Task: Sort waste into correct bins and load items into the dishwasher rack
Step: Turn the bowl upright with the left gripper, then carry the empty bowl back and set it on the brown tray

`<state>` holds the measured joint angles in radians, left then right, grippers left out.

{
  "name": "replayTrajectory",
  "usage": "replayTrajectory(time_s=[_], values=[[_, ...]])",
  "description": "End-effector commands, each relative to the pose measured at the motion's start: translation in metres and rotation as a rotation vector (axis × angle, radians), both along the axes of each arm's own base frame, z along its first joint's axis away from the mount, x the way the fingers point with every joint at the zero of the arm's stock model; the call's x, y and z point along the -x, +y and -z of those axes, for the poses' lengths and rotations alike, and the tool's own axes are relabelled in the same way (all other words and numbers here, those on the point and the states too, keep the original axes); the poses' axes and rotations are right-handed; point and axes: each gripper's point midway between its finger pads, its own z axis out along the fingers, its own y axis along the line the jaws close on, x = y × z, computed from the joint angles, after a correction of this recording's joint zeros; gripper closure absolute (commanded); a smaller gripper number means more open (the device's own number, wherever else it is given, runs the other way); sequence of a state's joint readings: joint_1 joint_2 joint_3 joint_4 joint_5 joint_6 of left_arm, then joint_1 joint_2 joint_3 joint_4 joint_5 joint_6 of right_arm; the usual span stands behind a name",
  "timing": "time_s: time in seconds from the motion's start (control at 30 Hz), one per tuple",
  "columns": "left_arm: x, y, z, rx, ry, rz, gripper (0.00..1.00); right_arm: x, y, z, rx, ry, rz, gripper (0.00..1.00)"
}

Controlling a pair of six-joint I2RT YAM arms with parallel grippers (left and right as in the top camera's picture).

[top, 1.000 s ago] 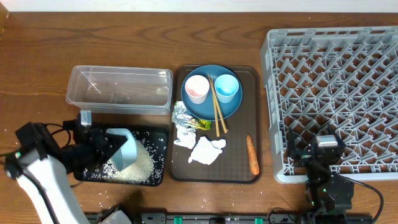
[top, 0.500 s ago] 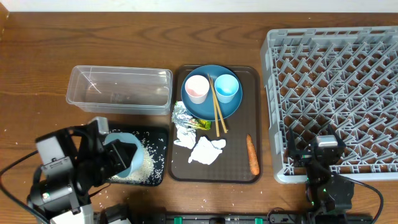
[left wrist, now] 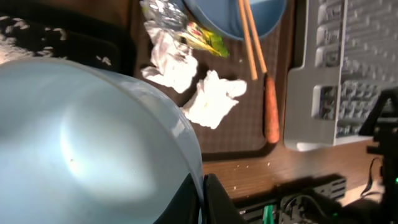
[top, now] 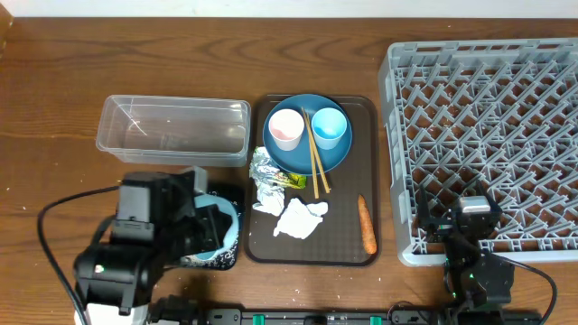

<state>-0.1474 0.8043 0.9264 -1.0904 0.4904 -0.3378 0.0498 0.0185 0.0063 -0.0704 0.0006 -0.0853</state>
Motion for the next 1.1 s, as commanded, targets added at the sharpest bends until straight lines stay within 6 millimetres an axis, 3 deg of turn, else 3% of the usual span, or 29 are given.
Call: replayTrajectory(time_s=[0.0, 0.17, 0.4, 1.07], values=[[-0.001, -0.003, -0.002, -0.053, -0.010, -0.024, 0.94, 0.000, -0.005, 0.001, 0.007, 0.004, 0.021, 0.01], [0.002, -0.022, -0.001, -0.091, -0.029, 0.035, 0.94, 0.000, -0.005, 0.001, 0.007, 0.004, 0.021, 0.01], [0.003, -0.065, 0.006, -0.098, -0.042, 0.174, 0.94, 0.000, -0.005, 0.001, 0.007, 0.004, 0.021, 0.01], [0.049, -0.200, 0.088, -0.183, 0.051, 0.578, 0.94, 0.000, -0.005, 0.001, 0.007, 0.004, 0.021, 0.01]])
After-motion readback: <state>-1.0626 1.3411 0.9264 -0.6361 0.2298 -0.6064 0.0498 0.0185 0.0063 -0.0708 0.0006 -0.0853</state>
